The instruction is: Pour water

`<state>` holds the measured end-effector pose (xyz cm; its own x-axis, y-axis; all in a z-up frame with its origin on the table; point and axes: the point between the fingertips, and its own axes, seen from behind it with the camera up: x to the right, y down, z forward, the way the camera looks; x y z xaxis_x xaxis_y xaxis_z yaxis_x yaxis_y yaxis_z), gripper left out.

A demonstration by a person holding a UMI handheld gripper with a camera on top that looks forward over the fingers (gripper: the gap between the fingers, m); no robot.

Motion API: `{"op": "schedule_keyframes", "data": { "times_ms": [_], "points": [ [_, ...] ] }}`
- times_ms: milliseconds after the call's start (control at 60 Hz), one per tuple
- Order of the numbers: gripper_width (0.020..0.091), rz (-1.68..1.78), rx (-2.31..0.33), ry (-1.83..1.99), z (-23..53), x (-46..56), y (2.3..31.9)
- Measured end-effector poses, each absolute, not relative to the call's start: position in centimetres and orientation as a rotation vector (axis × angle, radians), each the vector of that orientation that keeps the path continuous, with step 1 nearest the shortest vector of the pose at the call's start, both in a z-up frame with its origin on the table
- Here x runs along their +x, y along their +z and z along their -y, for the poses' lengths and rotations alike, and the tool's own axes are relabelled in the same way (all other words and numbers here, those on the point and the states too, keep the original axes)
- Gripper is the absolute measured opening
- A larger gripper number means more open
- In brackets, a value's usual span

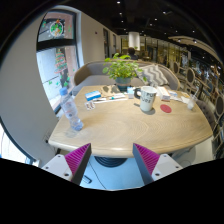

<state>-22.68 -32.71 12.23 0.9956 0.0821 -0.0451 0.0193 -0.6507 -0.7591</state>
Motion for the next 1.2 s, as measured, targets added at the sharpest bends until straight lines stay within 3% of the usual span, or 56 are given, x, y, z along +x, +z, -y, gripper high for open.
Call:
{"op": "schedule_keyframes", "data": {
  "times_ms": [267, 517, 567, 717, 900, 1050, 1200],
  "points": [
    [0.0861, 0.111, -2.164, 0.187, 25.6, -36.5, 11.4],
    [0.0847, 0.099, -2.064, 0.172, 16.3, -42.3, 10.0],
    [0.0799, 0.116, -2.051, 0.149, 14.9, -42.7, 9.5],
    [0.0525, 0.131, -2.032, 0.091, 12.0, -43.2, 7.6],
    [0.0386, 0.085, -2.022, 0.144, 11.3, -43.2, 7.7],
    [0.0357, 0.052, -2.052, 0.222, 11.5, -43.3, 8.2],
    [0.0357, 0.051, -2.026, 0.279, 11.1, -42.8, 11.7]
  ]
}}
